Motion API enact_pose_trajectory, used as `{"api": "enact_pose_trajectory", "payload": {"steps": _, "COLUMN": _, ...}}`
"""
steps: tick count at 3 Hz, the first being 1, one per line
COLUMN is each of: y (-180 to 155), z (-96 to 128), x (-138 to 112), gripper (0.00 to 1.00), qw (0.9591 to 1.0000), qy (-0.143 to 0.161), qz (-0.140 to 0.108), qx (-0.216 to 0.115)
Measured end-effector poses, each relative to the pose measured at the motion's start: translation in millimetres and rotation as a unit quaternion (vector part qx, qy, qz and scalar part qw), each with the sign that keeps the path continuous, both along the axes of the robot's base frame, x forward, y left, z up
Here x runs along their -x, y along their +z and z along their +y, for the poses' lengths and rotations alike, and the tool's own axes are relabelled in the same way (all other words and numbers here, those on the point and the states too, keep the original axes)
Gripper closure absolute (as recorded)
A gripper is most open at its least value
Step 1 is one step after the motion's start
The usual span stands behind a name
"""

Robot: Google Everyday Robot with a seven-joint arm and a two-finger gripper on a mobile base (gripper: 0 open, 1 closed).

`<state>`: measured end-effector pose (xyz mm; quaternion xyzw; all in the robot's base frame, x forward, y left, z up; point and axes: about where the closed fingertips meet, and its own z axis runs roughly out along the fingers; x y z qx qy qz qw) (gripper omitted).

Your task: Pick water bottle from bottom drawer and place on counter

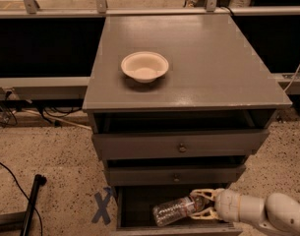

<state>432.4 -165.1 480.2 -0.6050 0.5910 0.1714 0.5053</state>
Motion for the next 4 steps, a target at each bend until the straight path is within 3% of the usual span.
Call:
{"api": "enact_pose_trajectory", "payload": {"steps": 1, "y": 91.3, "z": -17.8, "x": 2.8, "gripper": 1.00, "qw": 0.9974, "qy": 0.001, "qz": -0.059, "qx": 0.040}}
{"api": "enact_pose_trajectory", "payload": {"steps": 2, "y": 179.9, "z": -35.7, "x": 6.7, "gripper": 1.00, "qw": 0.9922, "qy": 0.001, "qz": -0.098, "qx": 0.076}}
{"api": "enact_pose_trajectory", "payload": {"steps": 3, "y": 259.9, "z": -43.5, "x": 0.9, "gripper": 1.00, "qw": 0.9903, "qy": 0.018, "qz": -0.102, "qx": 0.092}}
{"api": "enact_pose_trajectory", "payload": {"steps": 4, "y": 334.2, "z": -41.9, "x": -13.2, "gripper": 1.00, "qw": 0.9901, "qy": 0.031, "qz": -0.108, "qx": 0.084}}
